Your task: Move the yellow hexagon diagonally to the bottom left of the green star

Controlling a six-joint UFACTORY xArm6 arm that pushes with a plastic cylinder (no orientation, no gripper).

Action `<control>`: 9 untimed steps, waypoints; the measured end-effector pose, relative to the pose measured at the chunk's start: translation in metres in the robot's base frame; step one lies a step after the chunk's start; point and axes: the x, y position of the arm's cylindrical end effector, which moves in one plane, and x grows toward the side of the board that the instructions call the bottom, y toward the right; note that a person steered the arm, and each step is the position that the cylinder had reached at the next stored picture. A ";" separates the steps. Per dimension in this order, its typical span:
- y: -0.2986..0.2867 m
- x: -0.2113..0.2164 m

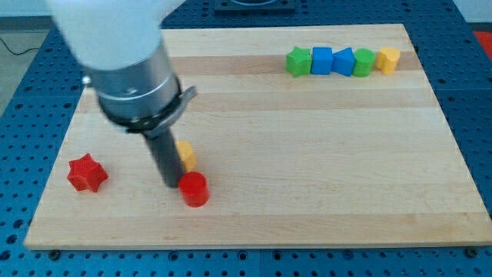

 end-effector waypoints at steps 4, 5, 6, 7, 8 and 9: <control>-0.067 -0.041; -0.015 -0.066; -0.001 -0.058; 0.000 -0.027; 0.045 -0.034; 0.078 -0.077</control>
